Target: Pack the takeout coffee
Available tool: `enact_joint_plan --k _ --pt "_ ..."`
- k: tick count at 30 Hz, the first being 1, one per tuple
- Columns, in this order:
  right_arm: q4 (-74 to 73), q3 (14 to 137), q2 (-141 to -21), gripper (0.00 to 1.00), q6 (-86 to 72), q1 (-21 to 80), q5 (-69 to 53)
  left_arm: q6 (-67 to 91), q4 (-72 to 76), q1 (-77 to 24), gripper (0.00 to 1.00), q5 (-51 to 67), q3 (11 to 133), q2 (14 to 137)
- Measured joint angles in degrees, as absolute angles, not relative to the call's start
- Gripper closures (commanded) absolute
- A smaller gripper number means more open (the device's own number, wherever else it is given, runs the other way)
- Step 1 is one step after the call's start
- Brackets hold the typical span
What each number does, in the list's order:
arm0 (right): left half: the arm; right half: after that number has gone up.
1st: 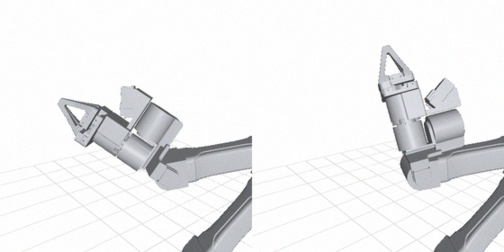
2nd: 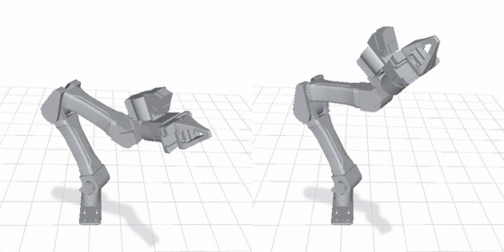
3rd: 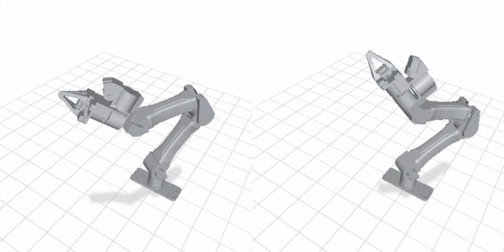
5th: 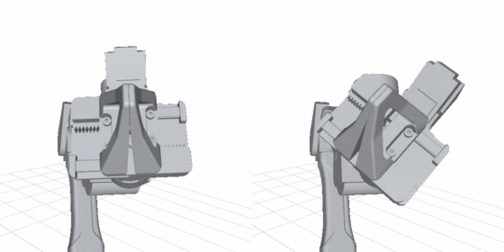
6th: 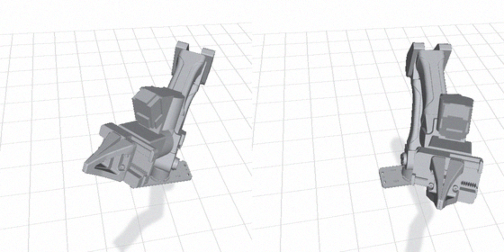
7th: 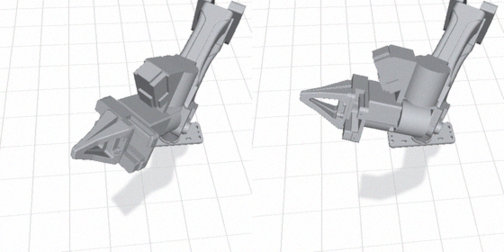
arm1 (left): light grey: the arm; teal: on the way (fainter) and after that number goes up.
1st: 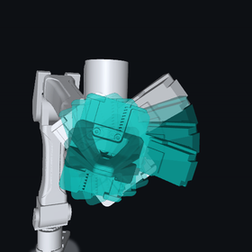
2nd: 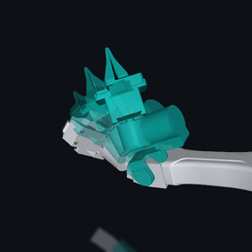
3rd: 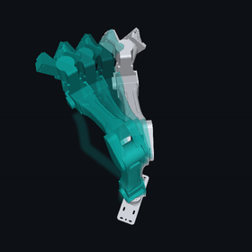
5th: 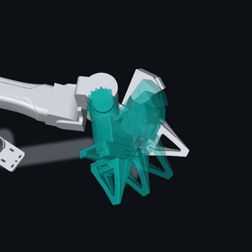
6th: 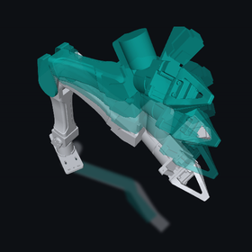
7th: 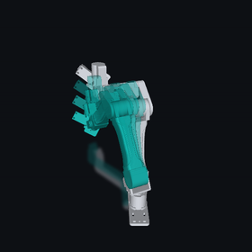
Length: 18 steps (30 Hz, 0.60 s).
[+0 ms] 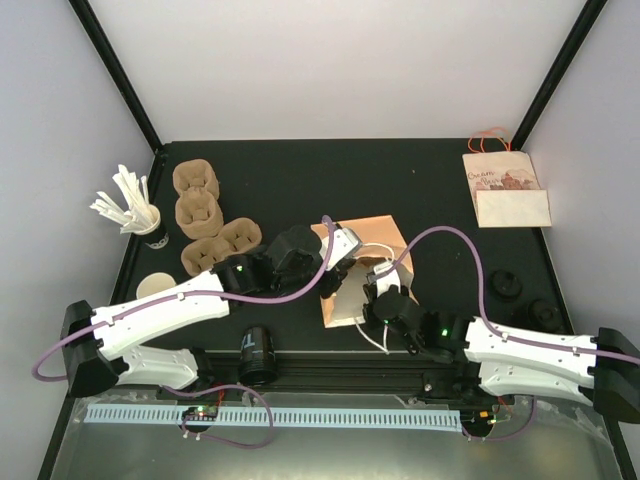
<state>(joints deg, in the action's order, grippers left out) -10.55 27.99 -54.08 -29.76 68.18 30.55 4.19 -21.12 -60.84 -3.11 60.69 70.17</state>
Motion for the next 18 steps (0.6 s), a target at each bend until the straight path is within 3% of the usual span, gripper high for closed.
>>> enact_joint_plan --k 18 --pt "-5.7 24.4 -57.9 0.99 -33.4 65.6 30.0 5.7 -19.2 -61.4 0.98 2.4 61.4 70.2"
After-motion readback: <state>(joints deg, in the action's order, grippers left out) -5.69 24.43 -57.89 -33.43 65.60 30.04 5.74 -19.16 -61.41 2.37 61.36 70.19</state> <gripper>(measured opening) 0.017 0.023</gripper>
